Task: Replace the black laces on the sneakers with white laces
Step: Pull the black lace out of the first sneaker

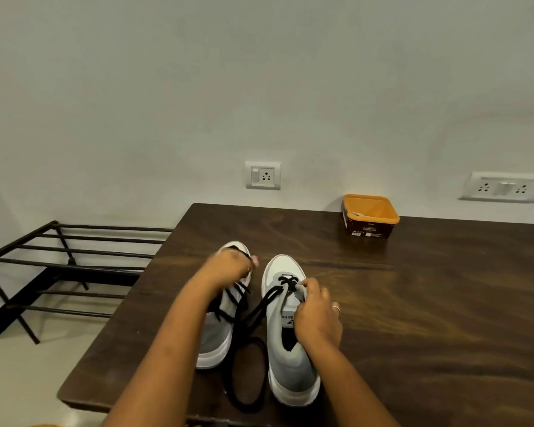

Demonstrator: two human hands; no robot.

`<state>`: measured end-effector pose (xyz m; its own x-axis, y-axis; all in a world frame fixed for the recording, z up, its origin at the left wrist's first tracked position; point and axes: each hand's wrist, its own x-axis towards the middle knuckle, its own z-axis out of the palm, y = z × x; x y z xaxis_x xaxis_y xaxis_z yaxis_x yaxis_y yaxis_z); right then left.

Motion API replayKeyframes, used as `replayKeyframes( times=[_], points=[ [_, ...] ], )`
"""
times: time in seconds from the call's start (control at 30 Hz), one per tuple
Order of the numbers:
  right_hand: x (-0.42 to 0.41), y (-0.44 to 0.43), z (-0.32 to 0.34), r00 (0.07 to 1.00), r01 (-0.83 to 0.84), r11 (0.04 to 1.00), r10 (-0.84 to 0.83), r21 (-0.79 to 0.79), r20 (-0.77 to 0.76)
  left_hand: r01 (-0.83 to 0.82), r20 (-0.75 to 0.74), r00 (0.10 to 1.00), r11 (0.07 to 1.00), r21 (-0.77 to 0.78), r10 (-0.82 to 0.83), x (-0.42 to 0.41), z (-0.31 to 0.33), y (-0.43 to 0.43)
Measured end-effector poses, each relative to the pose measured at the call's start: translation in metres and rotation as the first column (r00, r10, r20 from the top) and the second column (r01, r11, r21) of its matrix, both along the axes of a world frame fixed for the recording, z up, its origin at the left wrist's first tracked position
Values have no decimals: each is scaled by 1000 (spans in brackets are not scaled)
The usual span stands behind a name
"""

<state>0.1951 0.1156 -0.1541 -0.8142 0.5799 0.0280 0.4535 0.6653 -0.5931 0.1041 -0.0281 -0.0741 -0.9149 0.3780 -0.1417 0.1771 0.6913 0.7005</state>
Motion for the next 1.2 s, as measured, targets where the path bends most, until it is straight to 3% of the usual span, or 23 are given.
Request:
replayKeyframes(
  times=[0.07, 0.13, 0.27, 0.37, 0.57, 0.67, 0.77, 0.83, 0.87, 0.9, 0.97, 1.0, 1.03, 1.13, 1.2],
  points=[
    [2, 2, 1, 998, -46, 998, 48, 33, -42, 197, 115, 979, 918, -344, -167, 15, -11, 12],
    [3, 3, 3, 993, -82, 992, 90, 100, -74, 167, 88, 986, 897, -410, -144, 26, -26, 23],
    [4, 5, 12, 982, -151, 971, 169, 187, -85, -14, -28, 1000, 992, -126, 11, 40, -48, 41],
    [-3, 5, 15, 976, -203, 925, 216, 320, -5, -148, -119, 981, 987, 60, 154, 60, -54, 55],
    [-12, 6, 17, 970, -234, 882, 241, 409, 33, -292, -409, 860, 952, 96, 305, 74, -71, 63],
    [-15, 6, 18, 953, -295, 848, 293, 440, 76, -302, -435, 840, 945, 124, 326, 71, -75, 65],
    [-17, 10, 13, 967, -221, 958, 240, 184, -84, -329, -508, 800, 941, 74, 319, 70, -79, 67],
    [-21, 15, 8, 977, -88, 991, 66, -103, -202, -356, -550, 774, 934, 32, 314, 68, -84, 69],
    [-24, 18, 7, 972, -13, 962, -52, -273, -229, -361, -556, 773, 932, 10, 305, 69, -85, 69],
    [-26, 22, 8, 952, 50, 878, -186, -476, -243, -364, -568, 767, 931, -2, 298, 69, -86, 69],
    [-29, 28, 11, 891, 87, 543, -417, -835, -179, -364, -594, 753, 931, -15, 285, 69, -87, 69],
    [-28, 32, 13, 874, 93, 392, -472, -915, -114, -364, -602, 749, 931, -25, 277, 70, -87, 70],
    [-27, 35, 14, 874, 108, 303, -483, -947, -55, -363, -608, 748, 931, -38, 267, 70, -88, 70],
    [-25, 41, 15, 895, 109, 208, -446, -972, 5, -361, -591, 763, 931, -55, 261, 70, -85, 71],
    [-22, 44, 19, 924, 47, 254, -378, -966, -55, -371, -589, 763, 926, -61, 267, 69, -86, 71]
  ],
)
